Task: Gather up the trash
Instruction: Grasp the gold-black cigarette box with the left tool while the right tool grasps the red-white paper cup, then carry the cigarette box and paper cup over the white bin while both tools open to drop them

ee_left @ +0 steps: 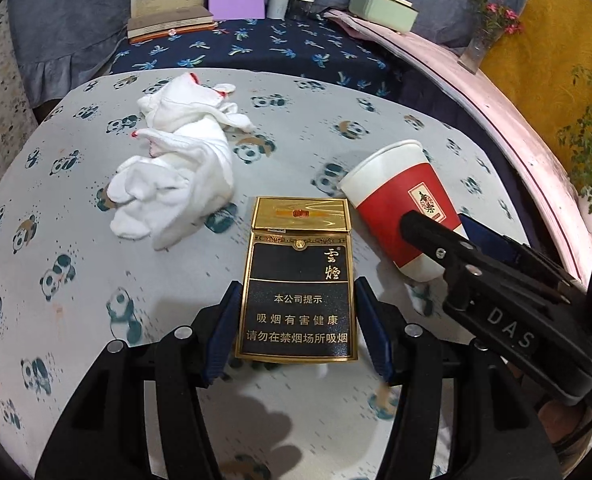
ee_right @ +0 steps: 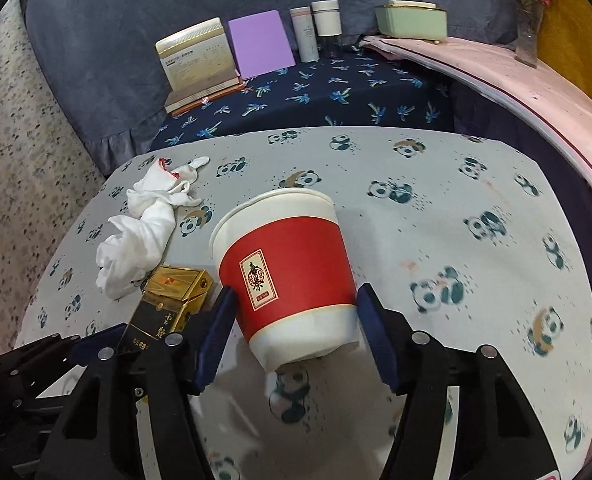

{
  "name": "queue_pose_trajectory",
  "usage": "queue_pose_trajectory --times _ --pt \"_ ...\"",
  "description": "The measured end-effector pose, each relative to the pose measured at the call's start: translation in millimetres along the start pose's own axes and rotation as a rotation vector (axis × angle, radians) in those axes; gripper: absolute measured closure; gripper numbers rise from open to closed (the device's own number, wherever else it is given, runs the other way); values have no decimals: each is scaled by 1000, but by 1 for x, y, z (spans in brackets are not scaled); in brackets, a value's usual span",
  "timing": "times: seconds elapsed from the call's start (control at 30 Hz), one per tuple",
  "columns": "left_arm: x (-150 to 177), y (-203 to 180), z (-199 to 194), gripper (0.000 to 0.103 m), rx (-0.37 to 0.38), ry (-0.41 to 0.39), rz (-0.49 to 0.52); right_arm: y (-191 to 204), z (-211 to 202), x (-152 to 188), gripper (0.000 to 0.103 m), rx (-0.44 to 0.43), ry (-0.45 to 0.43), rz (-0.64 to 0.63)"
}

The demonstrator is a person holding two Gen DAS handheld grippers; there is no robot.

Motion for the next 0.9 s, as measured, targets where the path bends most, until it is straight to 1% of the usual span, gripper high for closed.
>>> queue_pose_trajectory --times 0.3,0.53,0.73,0.9 --pt "14 -41 -30 49 39 -21 59 -23 -66 19 46 38 -78 85" --pt "28 -90 -58 49 86 -43 129 -52 -116 30 46 77 -133 148" --pt "43 -136 -76 49 128 -55 197 -85 -162 43 46 120 -180 204" --pt "57 -176 -88 49 162 -60 264 -122 -199 58 46 167 -221 260"
Point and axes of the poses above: each gripper's, at about its wrist camera, not at the fingertips, and z roughly the way its jaws point, y to its left, x to its underside, the point moved 6 cm from there along z, roughly the way its jaws point, and after that the axes turned 3 degrees about -y, right-handed, at the moved point
